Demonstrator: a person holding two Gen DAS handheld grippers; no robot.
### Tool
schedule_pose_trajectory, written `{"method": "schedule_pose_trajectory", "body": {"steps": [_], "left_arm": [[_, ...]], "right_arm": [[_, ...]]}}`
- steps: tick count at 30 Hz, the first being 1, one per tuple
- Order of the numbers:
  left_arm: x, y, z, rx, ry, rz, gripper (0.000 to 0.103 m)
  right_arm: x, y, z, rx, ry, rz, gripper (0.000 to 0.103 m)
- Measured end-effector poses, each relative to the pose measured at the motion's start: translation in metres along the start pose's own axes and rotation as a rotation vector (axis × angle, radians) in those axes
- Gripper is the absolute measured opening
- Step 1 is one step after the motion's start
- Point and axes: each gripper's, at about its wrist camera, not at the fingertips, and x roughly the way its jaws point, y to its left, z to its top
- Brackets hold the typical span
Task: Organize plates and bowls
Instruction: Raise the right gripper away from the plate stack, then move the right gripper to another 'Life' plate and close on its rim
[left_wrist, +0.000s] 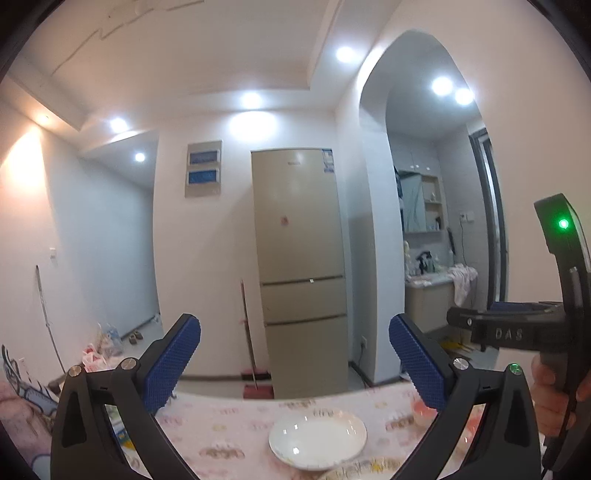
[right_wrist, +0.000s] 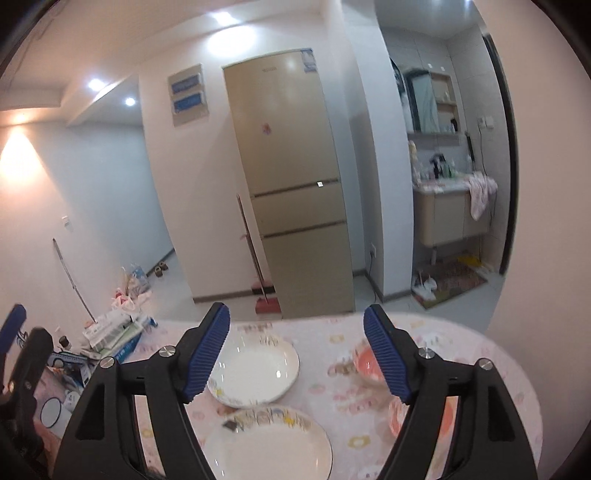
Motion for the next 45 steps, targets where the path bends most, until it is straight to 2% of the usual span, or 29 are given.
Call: {"method": "schedule_pose_trajectory", "body": {"steps": [4,7,10,12,13,16,18,19,23,26,28,30,33,36,39,41,42,44,45], "left_arm": [[0.027,0.009,0.036,-0.1,-0.022,0.014,0.103],[0.051,0.01,0.058,-0.107,0.012,0.002,0.103],[0.071,0.015,0.055,-0.1,0.065,-0.034,0.103],[0.083,0.024,0.04,-0.117,0.121,-0.041,0.103],[0.094,0.031,0.025,-0.126,0.177,-0.036,0.103],[0.124,0.041,-0.003,-0.108,0.279,-0.013,0.103],[0.151,0.053,-0.024,-0.114,0.337,0.065,0.103],[0.168,0.06,-0.036,-0.132,0.382,0.081,0.103],[0.217,0.072,-0.074,-0.171,0.545,-0.018,0.103],[0.245,0.075,-0.103,-0.198,0.64,-0.019,0.103],[0.263,0.077,-0.122,-0.218,0.698,-0.027,0.103],[0.276,0.077,-0.138,-0.225,0.741,-0.019,0.103],[0.289,0.079,-0.177,-0.273,0.838,-0.053,0.102],[0.305,0.082,-0.212,-0.342,0.947,-0.07,0.093],[0.311,0.083,-0.233,-0.35,0.985,-0.068,0.086],[0.311,0.083,-0.244,-0.364,1.006,-0.071,0.073],[0.313,0.084,-0.251,-0.373,1.023,-0.073,0.071],[0.318,0.086,-0.265,-0.389,1.062,-0.061,0.064],[0.32,0.086,-0.27,-0.384,1.07,-0.045,0.064]], "right_arm": [[0.005,0.016,0.028,0.0,-0.045,-0.043,0.082],[0.027,0.006,0.043,0.117,-0.022,-0.037,0.082],[0.048,-0.004,0.043,0.211,0.0,0.049,0.082],[0.06,-0.004,0.034,0.2,0.016,0.049,0.082],[0.071,-0.003,0.027,0.187,0.031,0.031,0.082],[0.105,0.0,0.002,0.155,0.106,0.018,0.082],[0.133,-0.003,-0.01,0.172,0.19,0.037,0.082],[0.147,-0.006,-0.015,0.188,0.234,0.055,0.082],[0.195,-0.008,-0.042,0.197,0.368,0.073,0.082],[0.224,-0.011,-0.065,0.179,0.438,0.043,0.082],[0.245,-0.013,-0.079,0.122,0.493,0.04,0.081],[0.264,-0.014,-0.091,0.079,0.554,0.033,0.075],[0.281,-0.024,-0.109,0.132,0.617,0.038,0.072],[0.293,-0.029,-0.12,0.163,0.665,0.075,0.068],[0.302,-0.031,-0.129,0.159,0.696,0.073,0.059],[0.305,-0.032,-0.136,0.182,0.705,0.096,0.052],[0.306,-0.031,-0.139,0.184,0.702,0.117,0.051],[0.307,-0.022,-0.143,0.13,0.69,0.163,0.051],[0.307,-0.018,-0.145,0.086,0.69,0.172,0.051]]}}
